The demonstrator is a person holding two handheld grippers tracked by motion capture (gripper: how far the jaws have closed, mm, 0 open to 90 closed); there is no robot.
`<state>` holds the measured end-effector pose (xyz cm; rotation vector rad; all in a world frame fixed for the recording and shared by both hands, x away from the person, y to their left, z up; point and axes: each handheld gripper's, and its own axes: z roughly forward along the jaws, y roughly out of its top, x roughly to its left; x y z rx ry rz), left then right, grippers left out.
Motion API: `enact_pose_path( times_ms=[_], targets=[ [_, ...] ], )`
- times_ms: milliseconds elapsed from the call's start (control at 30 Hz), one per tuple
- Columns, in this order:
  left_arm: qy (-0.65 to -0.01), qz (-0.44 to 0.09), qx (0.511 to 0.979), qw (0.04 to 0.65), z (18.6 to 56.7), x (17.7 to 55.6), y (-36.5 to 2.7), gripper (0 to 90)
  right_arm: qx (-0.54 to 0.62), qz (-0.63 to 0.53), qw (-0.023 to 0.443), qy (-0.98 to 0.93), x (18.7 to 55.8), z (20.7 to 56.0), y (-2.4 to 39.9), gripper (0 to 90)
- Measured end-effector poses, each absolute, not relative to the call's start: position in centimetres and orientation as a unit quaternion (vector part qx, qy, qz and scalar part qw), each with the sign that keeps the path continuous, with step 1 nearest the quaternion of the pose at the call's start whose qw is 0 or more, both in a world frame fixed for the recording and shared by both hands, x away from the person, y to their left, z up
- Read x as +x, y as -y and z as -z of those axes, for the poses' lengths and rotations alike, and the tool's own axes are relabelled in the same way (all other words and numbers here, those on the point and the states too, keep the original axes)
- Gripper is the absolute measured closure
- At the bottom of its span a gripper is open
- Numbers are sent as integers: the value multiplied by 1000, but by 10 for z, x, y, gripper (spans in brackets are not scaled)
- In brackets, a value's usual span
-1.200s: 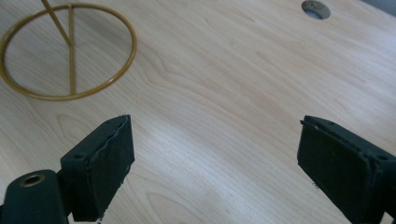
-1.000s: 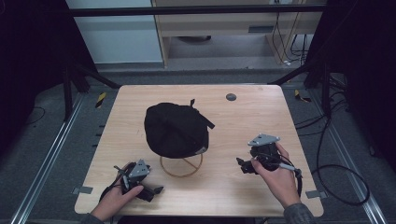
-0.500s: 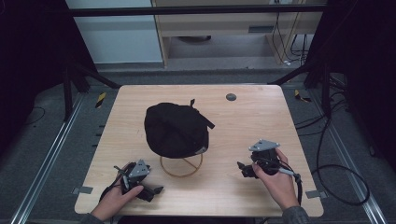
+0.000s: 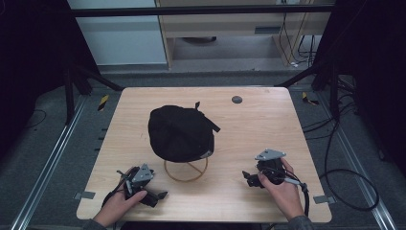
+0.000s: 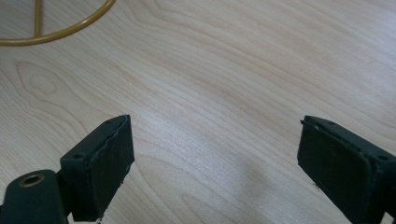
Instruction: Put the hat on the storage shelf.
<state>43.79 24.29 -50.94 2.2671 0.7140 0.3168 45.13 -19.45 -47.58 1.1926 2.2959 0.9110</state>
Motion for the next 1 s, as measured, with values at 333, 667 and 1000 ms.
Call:
enact_pose_path(
  times_ms=[333,667,1000],
  targets=[
    [-278,-123,881,363,509,438,-243,0,438,-337,188,-812,457,489,192,109],
    [-278,-123,881,363,509,438,-243,0,440,-345,182,-809,461,495,187,107],
    [-278,-123,881,363,509,438,-243,0,439,-347,169,-811,463,507,176,84]
  ],
)
